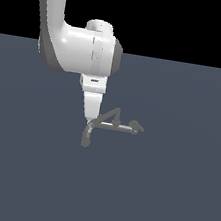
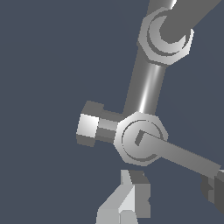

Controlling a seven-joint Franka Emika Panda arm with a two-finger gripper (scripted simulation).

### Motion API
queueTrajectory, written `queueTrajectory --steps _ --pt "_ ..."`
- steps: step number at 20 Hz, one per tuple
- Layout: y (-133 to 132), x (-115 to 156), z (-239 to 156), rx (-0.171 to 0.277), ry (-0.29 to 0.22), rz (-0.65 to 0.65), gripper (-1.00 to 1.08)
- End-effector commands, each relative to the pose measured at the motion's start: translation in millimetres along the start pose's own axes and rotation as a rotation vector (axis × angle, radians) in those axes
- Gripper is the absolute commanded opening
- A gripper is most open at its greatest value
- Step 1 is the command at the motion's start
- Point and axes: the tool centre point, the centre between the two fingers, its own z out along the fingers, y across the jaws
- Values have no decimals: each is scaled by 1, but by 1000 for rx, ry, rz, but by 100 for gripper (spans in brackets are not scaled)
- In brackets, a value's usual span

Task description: Turn on the faucet by rotating a designated handle.

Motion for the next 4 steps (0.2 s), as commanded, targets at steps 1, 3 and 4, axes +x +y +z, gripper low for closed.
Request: queueTrajectory --steps 1,3,4 --pt "-15 59 0 32 24 83 -100" --pt "-21 68 -1 36 27 97 -100" --pt "-21 68 -1 36 27 97 -100"
